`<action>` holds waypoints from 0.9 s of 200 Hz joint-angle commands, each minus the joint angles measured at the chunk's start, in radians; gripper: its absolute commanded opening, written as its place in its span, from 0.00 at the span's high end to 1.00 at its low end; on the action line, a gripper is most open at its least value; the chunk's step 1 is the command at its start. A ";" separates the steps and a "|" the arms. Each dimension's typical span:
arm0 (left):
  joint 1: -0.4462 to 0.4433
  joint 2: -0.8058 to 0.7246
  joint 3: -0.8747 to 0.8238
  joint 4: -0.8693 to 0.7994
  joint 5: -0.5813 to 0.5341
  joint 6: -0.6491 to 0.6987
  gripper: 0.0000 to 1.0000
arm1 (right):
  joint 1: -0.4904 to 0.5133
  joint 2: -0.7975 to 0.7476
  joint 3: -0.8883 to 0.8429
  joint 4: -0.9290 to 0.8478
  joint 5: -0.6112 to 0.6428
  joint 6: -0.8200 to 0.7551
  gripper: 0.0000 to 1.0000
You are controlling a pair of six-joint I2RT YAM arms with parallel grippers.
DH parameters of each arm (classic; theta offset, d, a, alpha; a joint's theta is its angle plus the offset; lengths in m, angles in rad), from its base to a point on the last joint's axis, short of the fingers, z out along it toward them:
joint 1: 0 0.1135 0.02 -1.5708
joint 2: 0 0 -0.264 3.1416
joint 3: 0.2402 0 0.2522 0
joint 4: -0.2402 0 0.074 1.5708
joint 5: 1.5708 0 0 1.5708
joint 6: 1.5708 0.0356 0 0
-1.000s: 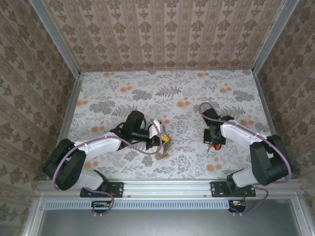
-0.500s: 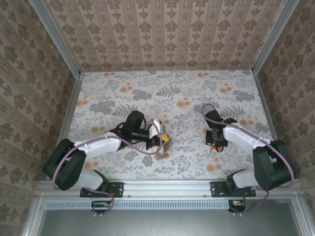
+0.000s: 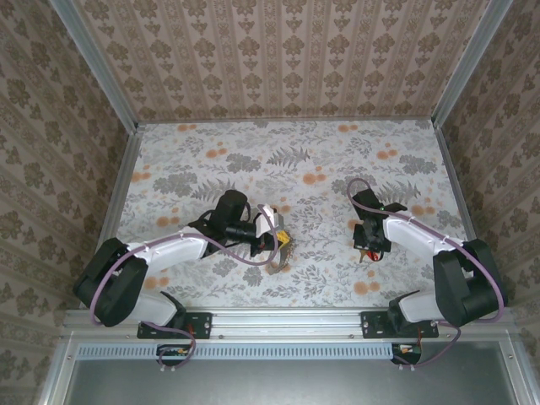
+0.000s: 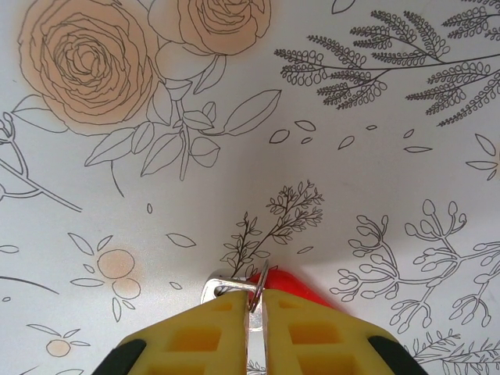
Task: Put the keys on the keyring
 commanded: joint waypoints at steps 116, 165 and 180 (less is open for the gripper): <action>-0.010 -0.019 0.025 -0.019 0.020 0.000 1.00 | -0.008 0.023 -0.005 0.004 0.012 0.009 0.81; -0.010 -0.020 0.026 -0.021 0.018 0.001 1.00 | -0.008 0.029 0.000 0.017 0.014 0.008 0.83; -0.010 -0.022 0.026 -0.021 0.018 0.001 1.00 | -0.008 0.032 -0.002 0.022 0.013 0.009 0.86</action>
